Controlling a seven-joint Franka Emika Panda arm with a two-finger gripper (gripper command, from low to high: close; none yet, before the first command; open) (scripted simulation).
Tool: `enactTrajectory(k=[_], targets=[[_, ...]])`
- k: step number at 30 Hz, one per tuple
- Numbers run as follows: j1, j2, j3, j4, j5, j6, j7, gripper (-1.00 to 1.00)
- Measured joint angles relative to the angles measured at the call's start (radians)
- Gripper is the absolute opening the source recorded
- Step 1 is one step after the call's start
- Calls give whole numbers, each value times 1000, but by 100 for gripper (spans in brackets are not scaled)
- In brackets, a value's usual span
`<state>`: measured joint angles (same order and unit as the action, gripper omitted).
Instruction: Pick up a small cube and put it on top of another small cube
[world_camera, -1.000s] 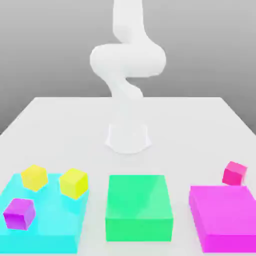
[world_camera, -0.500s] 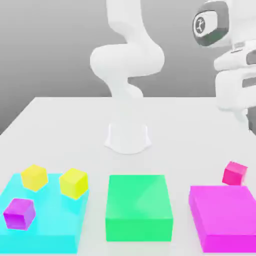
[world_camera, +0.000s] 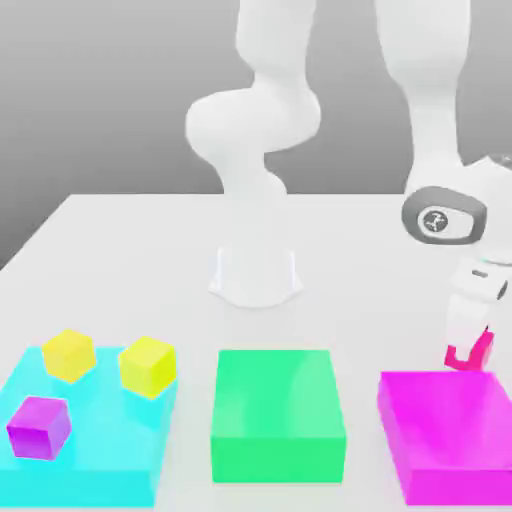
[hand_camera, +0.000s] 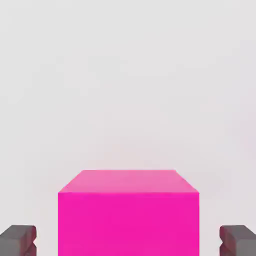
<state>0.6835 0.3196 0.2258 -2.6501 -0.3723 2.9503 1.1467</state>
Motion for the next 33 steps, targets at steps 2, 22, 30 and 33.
enactTrajectory(k=[2,22,30,33], targets=[[0,0,0,0,-1,1,1,-100],[-561,-237,-140,138,335,-361,-485,-100],[-954,-253,-317,283,377,-520,-697,-100],[-1048,-234,-354,319,394,-535,-761,-100]])
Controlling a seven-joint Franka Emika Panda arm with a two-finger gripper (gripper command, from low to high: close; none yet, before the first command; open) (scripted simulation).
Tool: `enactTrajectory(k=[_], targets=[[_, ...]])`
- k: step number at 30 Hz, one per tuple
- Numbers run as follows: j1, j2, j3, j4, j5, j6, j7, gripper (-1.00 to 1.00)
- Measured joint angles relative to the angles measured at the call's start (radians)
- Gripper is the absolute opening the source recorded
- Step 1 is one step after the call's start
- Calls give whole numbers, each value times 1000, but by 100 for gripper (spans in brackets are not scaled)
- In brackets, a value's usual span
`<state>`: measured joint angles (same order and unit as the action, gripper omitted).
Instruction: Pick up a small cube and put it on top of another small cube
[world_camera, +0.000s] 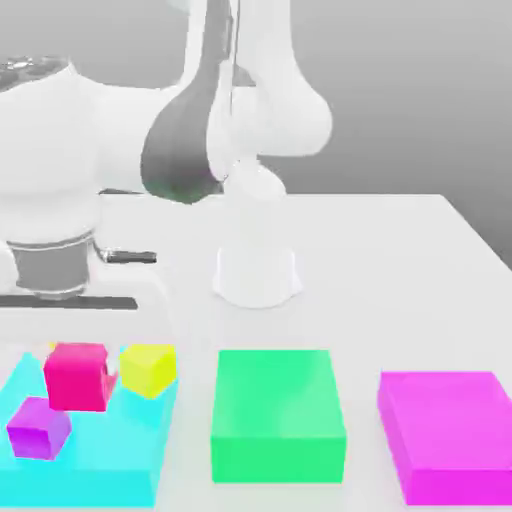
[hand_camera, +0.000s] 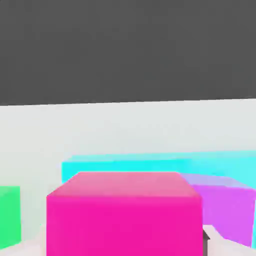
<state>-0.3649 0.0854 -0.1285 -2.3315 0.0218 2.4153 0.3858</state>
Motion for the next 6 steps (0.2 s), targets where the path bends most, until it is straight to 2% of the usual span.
enactTrajectory(k=[3,4,6], targets=[[-7,83,3,-12,20,94,-23,-100],[-8,101,4,-15,23,115,-26,100],[-8,101,4,-15,23,115,-26,100]])
